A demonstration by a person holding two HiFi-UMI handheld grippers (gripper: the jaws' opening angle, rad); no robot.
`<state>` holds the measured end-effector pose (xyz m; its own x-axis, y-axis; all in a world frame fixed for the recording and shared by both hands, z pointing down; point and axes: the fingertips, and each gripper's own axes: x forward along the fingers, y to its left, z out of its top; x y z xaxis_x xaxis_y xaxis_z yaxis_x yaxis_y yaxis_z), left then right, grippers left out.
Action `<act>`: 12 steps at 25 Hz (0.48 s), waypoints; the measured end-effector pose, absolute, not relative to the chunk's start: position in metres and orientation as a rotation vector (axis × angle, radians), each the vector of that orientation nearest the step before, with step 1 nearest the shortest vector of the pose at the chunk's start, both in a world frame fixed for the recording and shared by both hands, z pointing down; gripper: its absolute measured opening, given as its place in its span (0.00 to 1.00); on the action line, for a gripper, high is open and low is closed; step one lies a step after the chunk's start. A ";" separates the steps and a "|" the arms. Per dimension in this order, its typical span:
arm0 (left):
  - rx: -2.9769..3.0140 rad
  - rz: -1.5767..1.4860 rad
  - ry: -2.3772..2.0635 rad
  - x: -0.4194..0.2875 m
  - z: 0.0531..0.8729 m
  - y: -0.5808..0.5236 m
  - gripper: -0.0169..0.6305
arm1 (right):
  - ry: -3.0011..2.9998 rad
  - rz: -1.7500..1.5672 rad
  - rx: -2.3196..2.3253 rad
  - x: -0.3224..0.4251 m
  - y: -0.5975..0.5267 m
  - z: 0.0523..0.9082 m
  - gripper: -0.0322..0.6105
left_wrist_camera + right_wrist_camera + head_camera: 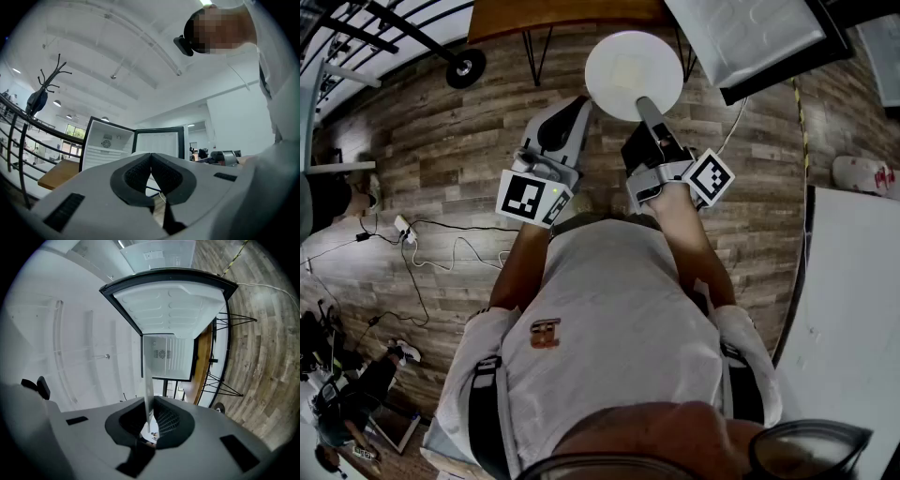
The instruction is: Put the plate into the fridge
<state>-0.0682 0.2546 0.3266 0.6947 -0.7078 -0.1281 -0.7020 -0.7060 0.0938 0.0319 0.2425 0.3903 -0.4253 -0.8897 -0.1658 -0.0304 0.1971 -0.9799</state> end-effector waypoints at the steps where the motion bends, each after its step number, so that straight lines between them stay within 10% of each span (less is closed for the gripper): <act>1: 2.857 -0.241 -1.188 -0.067 0.327 0.255 0.05 | 1.658 -1.337 -0.882 0.032 0.242 0.391 0.13; 12: 2.853 -0.239 -1.204 -0.066 0.325 0.257 0.05 | 1.664 -1.354 -0.883 0.031 0.242 0.390 0.13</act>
